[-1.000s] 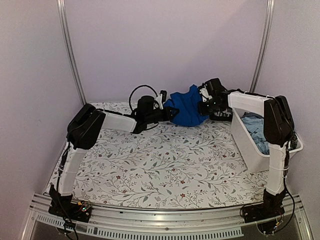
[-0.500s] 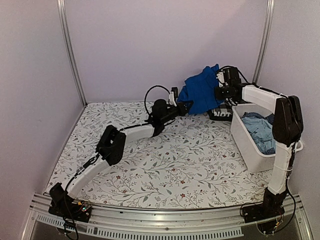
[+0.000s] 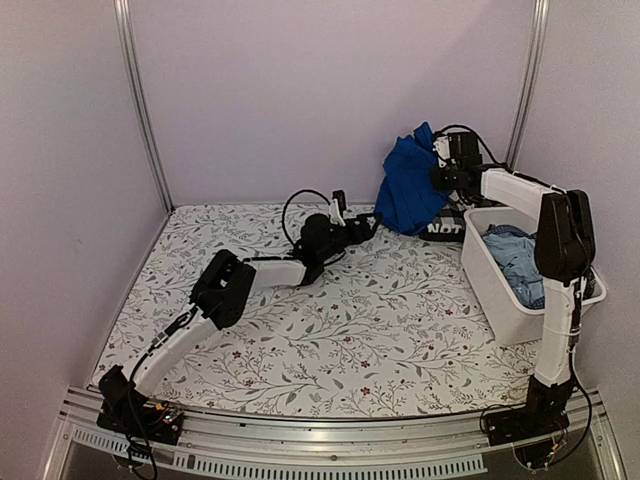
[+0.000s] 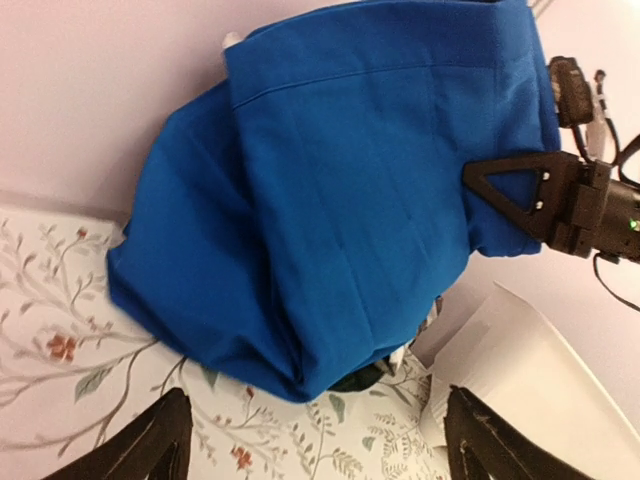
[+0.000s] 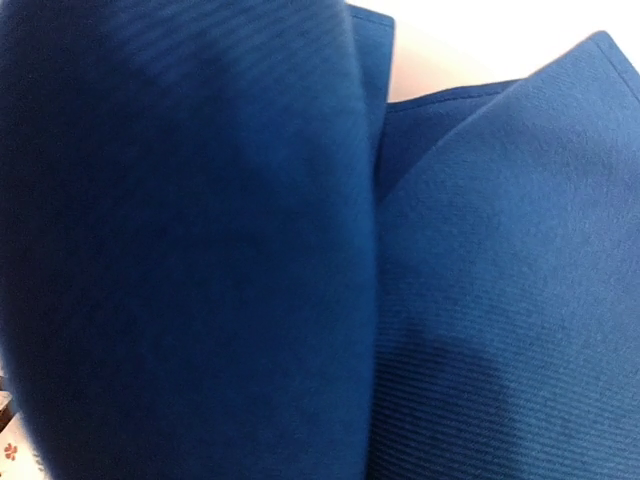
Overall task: Fold and stack the mixed laundry pile
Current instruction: Place the square-folded skirt at the corner of the board.
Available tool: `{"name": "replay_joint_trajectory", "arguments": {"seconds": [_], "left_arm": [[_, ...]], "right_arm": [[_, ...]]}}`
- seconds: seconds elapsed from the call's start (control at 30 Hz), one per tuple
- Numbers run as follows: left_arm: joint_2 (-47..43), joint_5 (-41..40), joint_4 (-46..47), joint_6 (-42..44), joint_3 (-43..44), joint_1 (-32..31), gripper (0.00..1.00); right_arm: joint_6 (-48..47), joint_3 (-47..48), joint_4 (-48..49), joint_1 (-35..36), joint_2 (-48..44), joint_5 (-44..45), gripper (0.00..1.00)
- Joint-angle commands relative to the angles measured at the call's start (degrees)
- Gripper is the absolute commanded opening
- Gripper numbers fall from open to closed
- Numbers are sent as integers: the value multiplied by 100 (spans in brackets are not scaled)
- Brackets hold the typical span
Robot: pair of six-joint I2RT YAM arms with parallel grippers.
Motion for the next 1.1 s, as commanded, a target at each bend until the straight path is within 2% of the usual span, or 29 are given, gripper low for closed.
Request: {"name": "replay_joint_trajectory", "arguments": {"seconds": [0.0, 0.17, 0.37, 0.53, 0.7, 0.73, 0.77, 0.8, 0.87, 1.0, 1.07], "left_arm": [[-641, 215, 256, -57, -972, 65, 90], [-925, 320, 522, 89, -1825, 63, 95], [-872, 565, 832, -12, -1894, 105, 100], [-996, 732, 826, -29, -2097, 136, 100], [-1434, 688, 1027, 112, -2810, 159, 100], [-1483, 701, 1081, 117, -2892, 182, 100], [-1520, 704, 1128, 103, -2956, 198, 100], [-1541, 708, 1152, 79, -3014, 213, 100], [-1627, 742, 1251, 59, -3160, 245, 100], [-1851, 699, 1323, 142, -3480, 269, 100], [-1957, 663, 1309, 186, -3592, 282, 100]], "right_arm": [[-18, 495, 295, -122, 230, 145, 0], [357, 811, -21, -682, 210, -289, 0], [1083, 695, -75, -1300, -111, -1516, 0], [1584, 678, -178, -1885, 260, -2439, 0], [1839, 680, -265, -2181, 540, -2744, 0], [1835, 692, -294, -2203, 559, -2704, 2], [1827, 716, -324, -2231, 593, -2659, 14], [1815, 754, -392, -2261, 648, -2608, 22], [1764, 854, -535, -2278, 745, -2383, 29], [1677, 880, -641, -2279, 732, -1759, 50], [1657, 891, -664, -2279, 638, -1346, 65]]}}
